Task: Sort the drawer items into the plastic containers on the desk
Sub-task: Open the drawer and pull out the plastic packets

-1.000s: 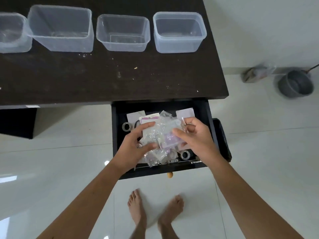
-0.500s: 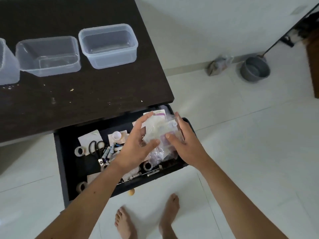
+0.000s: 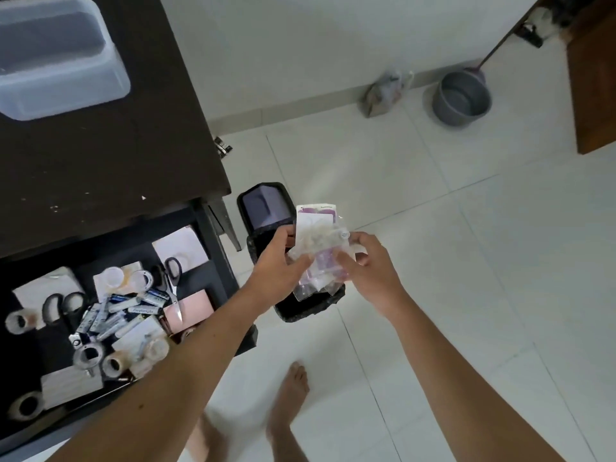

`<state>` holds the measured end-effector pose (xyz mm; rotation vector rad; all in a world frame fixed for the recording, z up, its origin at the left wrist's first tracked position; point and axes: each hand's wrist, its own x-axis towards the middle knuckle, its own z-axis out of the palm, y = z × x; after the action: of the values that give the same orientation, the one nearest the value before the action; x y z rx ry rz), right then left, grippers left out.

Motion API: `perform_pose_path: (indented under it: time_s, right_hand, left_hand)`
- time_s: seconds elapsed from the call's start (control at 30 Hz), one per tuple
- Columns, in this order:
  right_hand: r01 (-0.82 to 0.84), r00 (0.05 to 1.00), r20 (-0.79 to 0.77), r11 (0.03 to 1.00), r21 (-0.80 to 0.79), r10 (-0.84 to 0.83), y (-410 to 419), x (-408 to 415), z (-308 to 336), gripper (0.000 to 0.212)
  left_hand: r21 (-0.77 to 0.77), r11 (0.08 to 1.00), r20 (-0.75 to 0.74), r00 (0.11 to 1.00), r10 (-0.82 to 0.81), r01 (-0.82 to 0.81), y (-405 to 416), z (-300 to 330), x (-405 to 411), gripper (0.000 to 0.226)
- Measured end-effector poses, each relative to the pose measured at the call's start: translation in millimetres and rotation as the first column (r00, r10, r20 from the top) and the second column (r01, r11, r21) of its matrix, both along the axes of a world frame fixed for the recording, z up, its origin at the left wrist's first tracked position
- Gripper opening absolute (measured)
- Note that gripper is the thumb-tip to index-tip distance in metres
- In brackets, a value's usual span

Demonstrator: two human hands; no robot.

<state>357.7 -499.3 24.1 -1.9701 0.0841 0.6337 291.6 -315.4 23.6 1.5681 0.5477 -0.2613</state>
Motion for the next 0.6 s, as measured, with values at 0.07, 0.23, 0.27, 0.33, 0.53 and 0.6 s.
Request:
perform_pose_path:
  time_s: [0.07,0.23,0.27,0.33,0.53,0.6]
  right_hand:
    - [-0.001,1.0,-0.013,1.0,-0.031,0.001,-10,8,-20,0.022]
    - [-0.073,0.997,-0.04,0.992,-0.1,0.069,-19,14,-70,0.036]
    - [-0.087,0.995,-0.05,0.991,-0.105,0.083,-19,14,-79,0.033]
    - [-0.111,0.992,-0.071,0.987,-0.116,0.103,-19,12,-95,0.032]
    - [-0.132,0.989,-0.088,0.983,-0.127,0.121,-15,10,-130,0.04]
    - [-0.162,0.985,-0.084,0.98,-0.114,0.153,-13,11,-135,0.051]
  left_hand:
    - [0.01,0.998,-0.073,0.996,0.06,-0.059,-15,-15,11,0.043]
    - [0.003,0.957,-0.242,0.929,0.281,-0.289,-47,-61,10,0.056]
    - [0.011,0.939,-0.265,0.904,0.335,-0.344,-53,-69,7,0.058]
    - [0.051,0.888,-0.296,0.842,0.451,-0.457,-63,-82,3,0.056]
    - [0.101,0.797,-0.278,0.752,0.597,-0.595,-72,-116,-7,0.048]
    - [0.11,0.799,-0.251,0.761,0.598,-0.591,-72,-122,-10,0.054]
